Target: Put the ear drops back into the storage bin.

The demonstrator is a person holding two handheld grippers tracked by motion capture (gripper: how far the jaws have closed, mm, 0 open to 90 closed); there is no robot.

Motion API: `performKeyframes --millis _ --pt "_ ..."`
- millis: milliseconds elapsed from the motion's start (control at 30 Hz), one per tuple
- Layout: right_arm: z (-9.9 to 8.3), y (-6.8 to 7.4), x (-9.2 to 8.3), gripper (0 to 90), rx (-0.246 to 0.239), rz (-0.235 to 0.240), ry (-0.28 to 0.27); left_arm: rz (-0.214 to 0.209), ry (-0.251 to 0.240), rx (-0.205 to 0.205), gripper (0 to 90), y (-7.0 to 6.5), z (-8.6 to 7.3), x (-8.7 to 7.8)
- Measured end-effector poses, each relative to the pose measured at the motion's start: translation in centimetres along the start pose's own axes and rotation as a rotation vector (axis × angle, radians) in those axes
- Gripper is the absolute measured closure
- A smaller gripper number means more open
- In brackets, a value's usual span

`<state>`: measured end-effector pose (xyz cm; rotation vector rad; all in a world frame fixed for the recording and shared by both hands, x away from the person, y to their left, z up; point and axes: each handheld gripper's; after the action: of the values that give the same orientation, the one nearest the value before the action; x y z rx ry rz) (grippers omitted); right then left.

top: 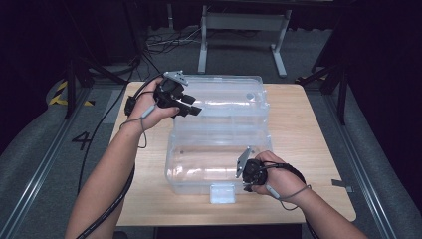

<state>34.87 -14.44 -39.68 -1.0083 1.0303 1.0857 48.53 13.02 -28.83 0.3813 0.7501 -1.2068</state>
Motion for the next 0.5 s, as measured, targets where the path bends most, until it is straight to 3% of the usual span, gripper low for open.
performKeyframes --millis 300,433,500 --pt "-0.1 0.0 0.0 81.7 0.008 0.003 -0.013 -0.021 0.086 0.032 56.0 0.1 1.5 1.9" --pt "-0.2 0.0 0.0 81.7 0.009 0.003 -0.015 -0.056 0.118 0.045 59.0 0.2 1.8 2.6" --pt "-0.2 0.0 0.0 81.6 0.012 0.001 -0.018 -0.060 0.114 0.048 62.5 0.3 1.9 2.8"
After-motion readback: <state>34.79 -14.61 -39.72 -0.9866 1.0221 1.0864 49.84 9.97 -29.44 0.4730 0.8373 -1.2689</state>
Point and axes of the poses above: each handheld gripper's, and its own axes: x roughly forward along the jaws, z roughly out of its top, y roughly to its left, and after that the axes turned 7 degrees about -z, right-handed
